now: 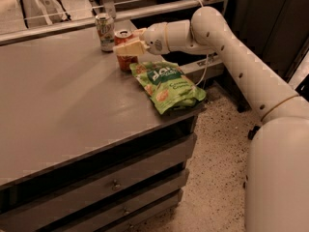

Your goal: Knock coke can over

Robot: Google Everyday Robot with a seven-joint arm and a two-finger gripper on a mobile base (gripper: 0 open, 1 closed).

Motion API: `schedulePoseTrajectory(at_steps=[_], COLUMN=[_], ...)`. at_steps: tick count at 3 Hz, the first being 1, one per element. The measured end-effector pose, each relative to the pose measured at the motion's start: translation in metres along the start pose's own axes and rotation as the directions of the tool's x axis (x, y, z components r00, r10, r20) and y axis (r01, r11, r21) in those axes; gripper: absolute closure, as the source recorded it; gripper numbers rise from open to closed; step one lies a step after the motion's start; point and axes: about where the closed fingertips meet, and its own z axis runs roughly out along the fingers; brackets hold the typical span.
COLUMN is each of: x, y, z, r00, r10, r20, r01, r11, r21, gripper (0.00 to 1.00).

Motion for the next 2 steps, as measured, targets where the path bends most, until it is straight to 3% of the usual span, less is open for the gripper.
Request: schedulePoseTrajectory(at_steps=[1, 2], x=[-0.024, -0.04], y=[0.005, 0.006], z=[-0.009, -0.007], r00=[0.989, 0.933], r10=[-0.09, -0.21], r20=[-0.114, -0.291], r01=[0.09, 0.204], r11=[0.9959, 0.9776], r21=[0.001, -0.051], gripper=[0.82, 1.0])
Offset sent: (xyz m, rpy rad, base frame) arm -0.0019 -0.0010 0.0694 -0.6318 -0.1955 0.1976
